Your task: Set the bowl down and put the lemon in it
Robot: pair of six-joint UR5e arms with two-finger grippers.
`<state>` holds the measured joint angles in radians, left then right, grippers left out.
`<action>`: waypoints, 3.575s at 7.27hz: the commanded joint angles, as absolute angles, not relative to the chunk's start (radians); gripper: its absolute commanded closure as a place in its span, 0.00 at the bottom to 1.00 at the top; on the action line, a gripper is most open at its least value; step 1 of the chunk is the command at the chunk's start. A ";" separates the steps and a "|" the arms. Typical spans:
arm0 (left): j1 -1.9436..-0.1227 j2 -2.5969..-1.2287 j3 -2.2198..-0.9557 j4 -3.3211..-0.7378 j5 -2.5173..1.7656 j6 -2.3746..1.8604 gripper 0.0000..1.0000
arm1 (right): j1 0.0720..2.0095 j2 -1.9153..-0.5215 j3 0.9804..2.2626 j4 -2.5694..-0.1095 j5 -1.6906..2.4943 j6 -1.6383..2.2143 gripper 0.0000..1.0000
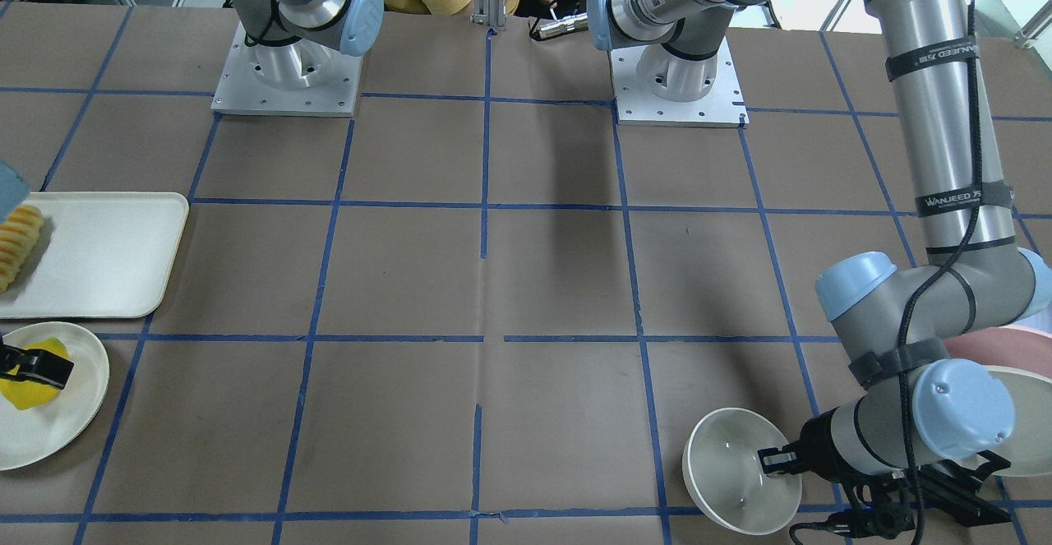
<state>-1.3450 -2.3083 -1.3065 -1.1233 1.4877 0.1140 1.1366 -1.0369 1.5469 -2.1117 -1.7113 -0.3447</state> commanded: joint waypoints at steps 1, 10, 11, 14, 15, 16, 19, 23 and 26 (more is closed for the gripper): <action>-1.347 -2.295 -1.295 -1.163 1.474 0.112 1.00 | 1.129 -1.009 1.546 -2.131 -1.710 -0.354 0.03; -1.559 -2.175 -1.342 -1.289 1.418 -0.087 1.00 | 1.103 -1.187 1.477 -1.727 -1.616 -0.333 1.00; -1.642 -2.140 -1.398 -1.273 1.420 -0.168 1.00 | 1.115 -1.237 1.473 -1.663 -1.567 -0.328 1.00; -1.725 -2.042 -1.651 -1.017 1.417 -0.302 1.00 | 1.291 -1.279 1.470 -1.658 -1.540 -0.160 1.00; -1.739 -2.037 -1.698 -0.937 1.416 -0.336 1.00 | 1.339 -1.313 1.470 -1.661 -1.537 -0.141 1.00; -1.750 -2.040 -1.706 -0.927 1.414 -0.354 1.00 | 1.371 -1.322 1.471 -1.658 -1.536 -0.103 1.00; -1.804 -2.062 -1.717 -0.928 1.425 -0.425 1.00 | 1.440 -1.373 1.479 -1.621 -1.536 -0.017 1.00; -1.734 -1.952 -1.656 -1.097 1.449 -0.278 0.00 | 1.560 -1.362 1.486 -1.635 -1.532 0.126 1.00; -1.608 -1.808 -1.480 -1.529 1.603 0.028 0.00 | 1.609 -1.362 1.517 -1.647 -1.513 0.203 1.00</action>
<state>-1.6638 -1.8753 -1.5336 -1.3779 1.5613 -0.0850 1.5834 -1.3630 1.4981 -1.6383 -1.5200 0.1497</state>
